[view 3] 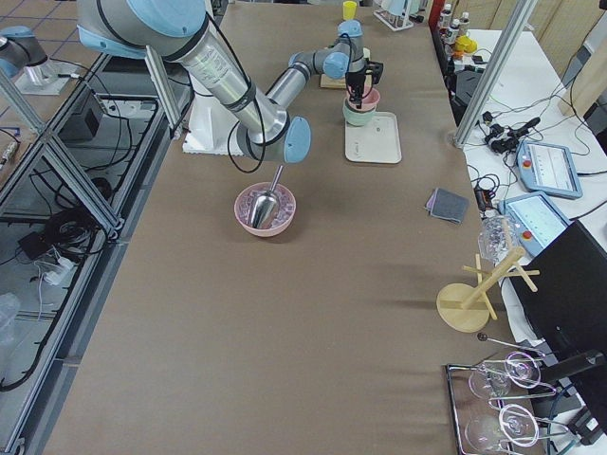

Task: Stack pink bowl on green and place spoon
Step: 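Lower the pink bowl into the green bowl and open the right gripper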

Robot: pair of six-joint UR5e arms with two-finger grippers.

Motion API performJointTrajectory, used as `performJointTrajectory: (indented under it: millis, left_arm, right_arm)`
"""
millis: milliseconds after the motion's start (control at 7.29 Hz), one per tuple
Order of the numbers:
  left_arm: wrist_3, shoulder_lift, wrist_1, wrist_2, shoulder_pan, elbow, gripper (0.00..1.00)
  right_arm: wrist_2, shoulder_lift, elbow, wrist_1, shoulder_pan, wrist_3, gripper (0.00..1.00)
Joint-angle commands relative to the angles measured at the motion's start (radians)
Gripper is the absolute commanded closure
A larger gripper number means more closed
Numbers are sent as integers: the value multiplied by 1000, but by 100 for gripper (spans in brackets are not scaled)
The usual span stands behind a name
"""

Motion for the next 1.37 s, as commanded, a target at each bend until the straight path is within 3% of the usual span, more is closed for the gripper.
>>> performJointTrajectory:
  millis: [0,1098,1235]
  left_arm:
    - [0,2,0,0,0,0,1]
    - [0,2,0,-1,0,-1,1]
    - [0,2,0,0,0,-1,1]
  right_arm:
    - [-20,-4,-21,45,-14,1,100]
    - [-25,-7,-32,84,-28,1,100]
    - [-28,-15,-32,111,-28,3,75]
